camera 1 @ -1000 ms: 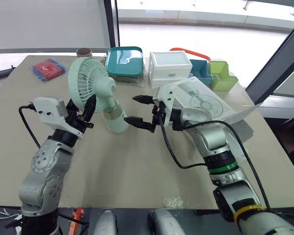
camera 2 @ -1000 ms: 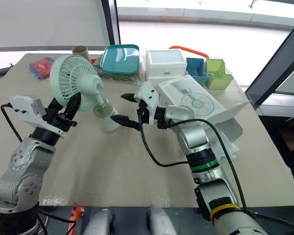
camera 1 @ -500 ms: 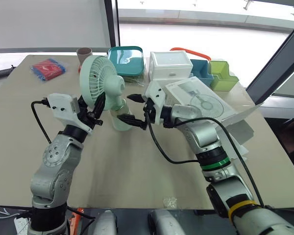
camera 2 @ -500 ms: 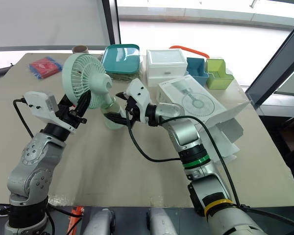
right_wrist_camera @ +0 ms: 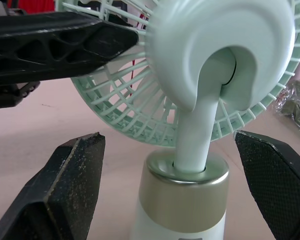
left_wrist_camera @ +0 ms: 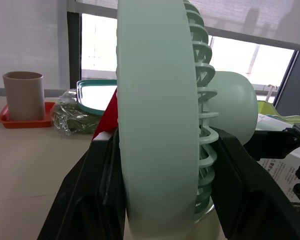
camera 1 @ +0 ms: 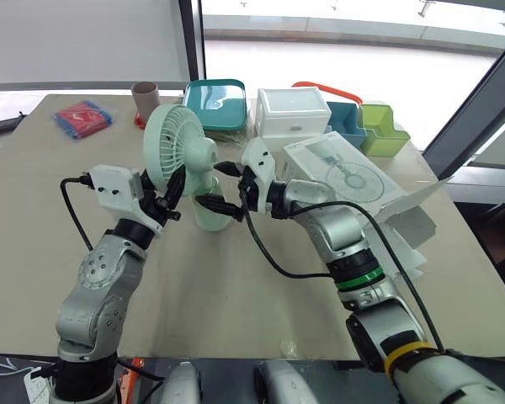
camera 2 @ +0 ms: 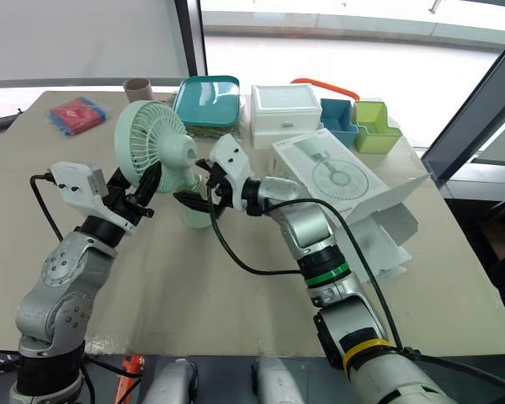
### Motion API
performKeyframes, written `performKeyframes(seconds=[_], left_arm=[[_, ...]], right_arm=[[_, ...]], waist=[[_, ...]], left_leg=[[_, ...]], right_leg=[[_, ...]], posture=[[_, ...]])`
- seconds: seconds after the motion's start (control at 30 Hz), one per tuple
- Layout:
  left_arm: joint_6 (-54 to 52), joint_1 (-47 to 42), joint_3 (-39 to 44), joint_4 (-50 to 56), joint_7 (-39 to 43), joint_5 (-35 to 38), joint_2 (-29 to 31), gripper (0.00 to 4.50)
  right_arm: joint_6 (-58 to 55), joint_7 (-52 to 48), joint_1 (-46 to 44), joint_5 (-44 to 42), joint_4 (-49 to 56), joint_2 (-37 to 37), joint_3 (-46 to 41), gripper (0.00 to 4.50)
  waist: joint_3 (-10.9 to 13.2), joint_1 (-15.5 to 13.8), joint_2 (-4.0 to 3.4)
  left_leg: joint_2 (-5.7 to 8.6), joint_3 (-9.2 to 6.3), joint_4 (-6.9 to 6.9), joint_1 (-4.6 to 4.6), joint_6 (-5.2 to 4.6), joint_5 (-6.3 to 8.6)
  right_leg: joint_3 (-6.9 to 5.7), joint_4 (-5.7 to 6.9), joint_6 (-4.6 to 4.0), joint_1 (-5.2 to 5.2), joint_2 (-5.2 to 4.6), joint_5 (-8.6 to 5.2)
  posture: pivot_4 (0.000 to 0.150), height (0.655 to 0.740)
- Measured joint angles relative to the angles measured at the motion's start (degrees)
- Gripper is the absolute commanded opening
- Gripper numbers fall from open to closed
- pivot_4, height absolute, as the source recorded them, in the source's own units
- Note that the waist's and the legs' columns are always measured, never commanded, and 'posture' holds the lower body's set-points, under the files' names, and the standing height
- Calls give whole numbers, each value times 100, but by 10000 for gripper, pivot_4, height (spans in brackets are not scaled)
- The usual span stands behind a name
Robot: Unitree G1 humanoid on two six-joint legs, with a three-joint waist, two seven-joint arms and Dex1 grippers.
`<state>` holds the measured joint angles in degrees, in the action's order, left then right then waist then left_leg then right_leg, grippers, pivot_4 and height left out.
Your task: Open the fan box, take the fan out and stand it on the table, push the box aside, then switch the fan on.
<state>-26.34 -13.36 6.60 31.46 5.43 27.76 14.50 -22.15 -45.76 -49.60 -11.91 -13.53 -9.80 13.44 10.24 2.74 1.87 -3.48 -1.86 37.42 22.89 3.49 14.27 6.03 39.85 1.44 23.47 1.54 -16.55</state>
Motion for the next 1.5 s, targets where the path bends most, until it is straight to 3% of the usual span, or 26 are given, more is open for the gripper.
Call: performKeyframes(seconds=[0.33, 0.43, 0.53, 1.07, 1.17, 1.2, 1.23, 1.3, 1.5], left_arm=[[-45, -1, 6, 61, 6, 20, -12, 19470], [-45, -1, 29, 71, 5, 20, -7, 19470], [-47, -22, 63, 70, -6, 14, -6, 19470], [-107, -27, 70, 71, 6, 10, -2, 19470], [-107, -32, 71, 71, 5, 4, -2, 19470], [-107, -32, 71, 71, 2, 1, -2, 19470], [-110, -37, 78, 72, 6, -11, -1, 19470], [-111, -37, 67, 72, 8, -11, -5, 19470], [-111, -38, 63, 72, 9, -11, -14, 19470]], right_arm=[[279, 121, -279, 211, -692, 216, -37, 45000], [312, 119, -299, 212, -720, 236, -40, 37282], [332, 60, -303, 190, -745, 312, -39, 25512], [337, 91, -335, 198, -834, 357, -181, 25512], [337, 66, -363, 197, -869, 374, -203, 16732], [337, 48, -363, 197, -869, 379, -202, 16732], [340, 47, -363, 201, -870, 388, -207, 10562], [343, 55, -363, 202, -873, 387, -223, 6307], [348, 40, -363, 204, -873, 389, -229, 6283]], waist=[[0, 0, 0], [0, -1, 0], [0, 1, 0], [0, 0, 0], [0, 0, 0], [0, 0, 0], [0, -3, 0], [0, -3, 0], [0, 0, 0]], left_leg=[[0, 0, 0, 1, 0, 0], [0, -1, 0, 1, 0, 0], [0, -2, 0, 2, 0, 0], [2, -3, 0, 9, 0, 0], [2, -3, 0, 9, 0, 0], [2, -3, 0, 9, 0, 0], [2, -4, 0, 10, 0, 0], [2, -4, 0, 12, 0, 0], [3, -4, 0, 12, 0, 0]], right_leg=[[-1, 0, 0, 1, -1, 0], [-2, 0, 0, 1, -2, 0], [-4, 0, 0, 1, -1, 0], [-6, 0, 0, 7, -6, 0], [-6, 0, 0, 7, -6, 0], [-6, 0, 0, 7, -6, 0], [-8, 0, 0, 7, -7, 0], [-8, 0, 0, 8, -7, 0], [-8, 0, 0, 9, -8, 0]], posture=[[1500, 7400], [1500, 7400], [1500, 7400], [1500, 7400], [1500, 7400], [1500, 7400], [1500, 7400], [1500, 7400], [1500, 7400]])
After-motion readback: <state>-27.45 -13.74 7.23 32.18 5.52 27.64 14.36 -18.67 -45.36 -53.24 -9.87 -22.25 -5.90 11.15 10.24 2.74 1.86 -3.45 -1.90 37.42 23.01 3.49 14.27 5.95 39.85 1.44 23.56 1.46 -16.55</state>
